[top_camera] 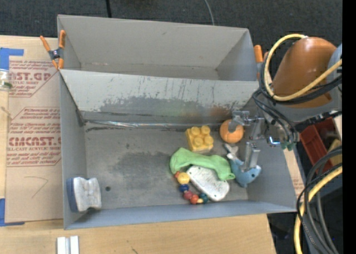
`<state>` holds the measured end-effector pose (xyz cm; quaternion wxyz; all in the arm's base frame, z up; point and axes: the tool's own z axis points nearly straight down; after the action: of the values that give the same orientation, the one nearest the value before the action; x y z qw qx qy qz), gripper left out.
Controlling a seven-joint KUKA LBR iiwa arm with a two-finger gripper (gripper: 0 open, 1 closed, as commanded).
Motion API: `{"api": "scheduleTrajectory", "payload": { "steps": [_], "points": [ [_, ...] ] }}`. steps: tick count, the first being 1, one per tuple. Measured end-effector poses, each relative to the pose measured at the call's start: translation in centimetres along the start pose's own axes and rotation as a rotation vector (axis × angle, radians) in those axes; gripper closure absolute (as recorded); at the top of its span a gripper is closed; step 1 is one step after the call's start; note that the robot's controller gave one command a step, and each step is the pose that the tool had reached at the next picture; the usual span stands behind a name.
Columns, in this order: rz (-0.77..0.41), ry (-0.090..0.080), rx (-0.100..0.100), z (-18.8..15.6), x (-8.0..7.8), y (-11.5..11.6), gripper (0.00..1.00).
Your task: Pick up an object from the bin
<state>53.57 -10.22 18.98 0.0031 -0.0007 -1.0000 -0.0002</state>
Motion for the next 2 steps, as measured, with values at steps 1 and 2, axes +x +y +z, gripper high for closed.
{"api": "scheduleTrajectory", "payload": {
  "steps": [1,2],
  "points": [
    [-0.001,-0.008,0.001,-0.5,-0.2,0.0,0.00],
    [-0.061,-0.013,0.003,2.5,0.2,0.6,0.00]
  ]
}}
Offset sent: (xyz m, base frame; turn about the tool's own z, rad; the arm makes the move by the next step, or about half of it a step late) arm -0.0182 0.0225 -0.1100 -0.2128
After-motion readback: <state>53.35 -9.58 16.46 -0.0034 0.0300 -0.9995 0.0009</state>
